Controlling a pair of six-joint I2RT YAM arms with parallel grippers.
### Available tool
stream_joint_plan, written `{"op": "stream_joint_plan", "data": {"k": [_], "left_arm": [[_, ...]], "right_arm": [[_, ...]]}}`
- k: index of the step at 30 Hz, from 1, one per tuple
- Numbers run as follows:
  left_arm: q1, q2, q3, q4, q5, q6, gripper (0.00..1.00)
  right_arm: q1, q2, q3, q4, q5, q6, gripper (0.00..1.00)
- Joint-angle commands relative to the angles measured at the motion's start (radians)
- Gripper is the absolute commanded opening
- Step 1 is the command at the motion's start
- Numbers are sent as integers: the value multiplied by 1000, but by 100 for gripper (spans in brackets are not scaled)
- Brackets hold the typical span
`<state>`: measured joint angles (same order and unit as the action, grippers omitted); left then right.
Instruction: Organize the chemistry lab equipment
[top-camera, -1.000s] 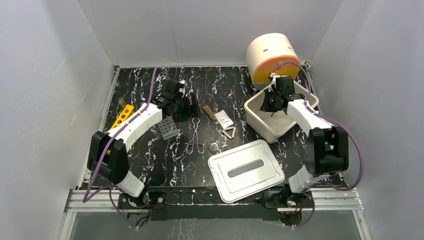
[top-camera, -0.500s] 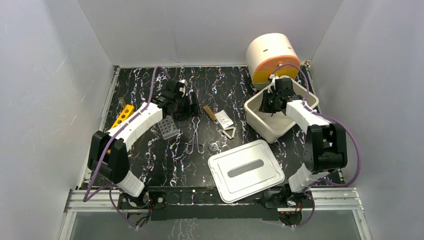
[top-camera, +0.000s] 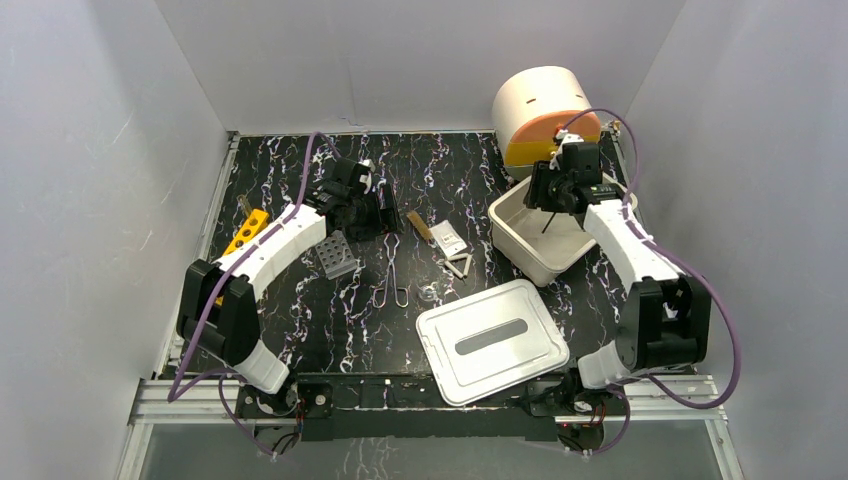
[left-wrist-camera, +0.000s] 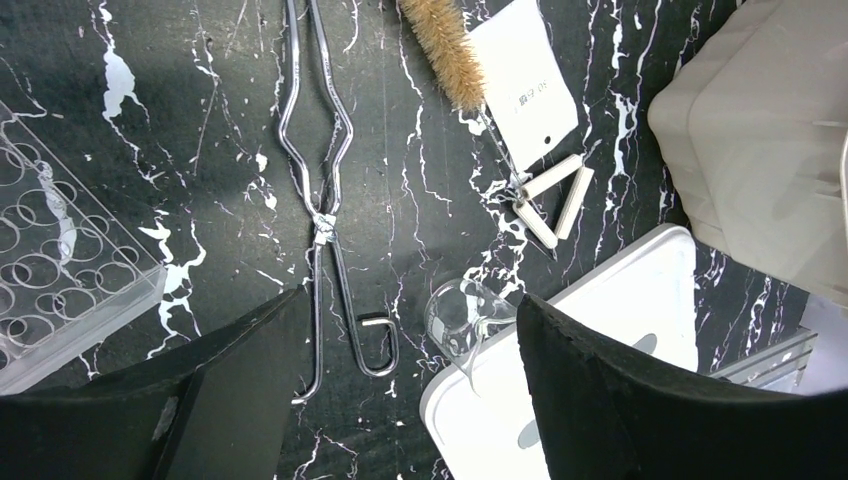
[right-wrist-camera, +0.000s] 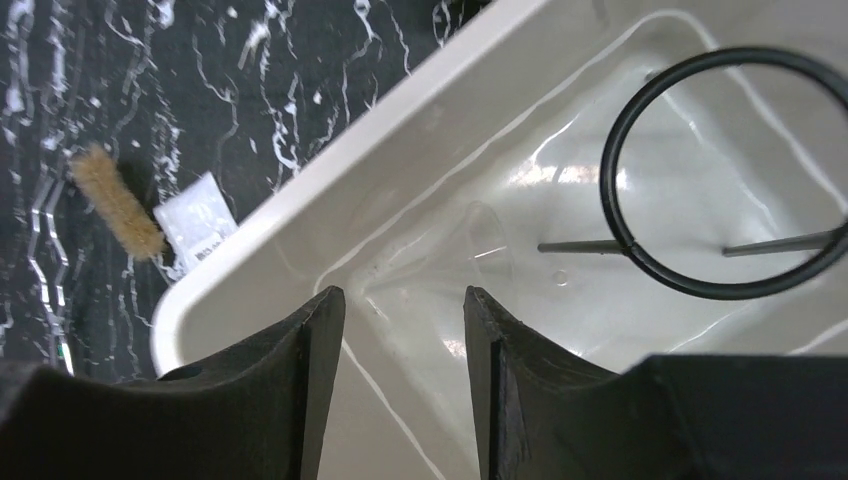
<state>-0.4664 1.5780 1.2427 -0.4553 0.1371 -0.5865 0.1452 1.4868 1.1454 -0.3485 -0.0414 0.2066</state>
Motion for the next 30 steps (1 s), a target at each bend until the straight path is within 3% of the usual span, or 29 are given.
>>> {"op": "stream_joint_plan", "data": {"k": [1,7,13,18,30], "left_arm": [[8,-15,2,-26,-38,12,74],[-31,5,-28,-31,-116,62,67],[-87,103,-10,-42,-228,60,67],[-90,208,23,-18,-236,32,70],[-108,342,74,-3,-291,54,49]], "right_arm": [[-3,-88,105,-62,20,27,56],[-3,-135,182,-98,-23,49,56],[-3,-149,195,-82,-85,91,57],[-3,-160,174,-55,-114,112,57],[-2,-171,169,-6,-156,130,56]]}}
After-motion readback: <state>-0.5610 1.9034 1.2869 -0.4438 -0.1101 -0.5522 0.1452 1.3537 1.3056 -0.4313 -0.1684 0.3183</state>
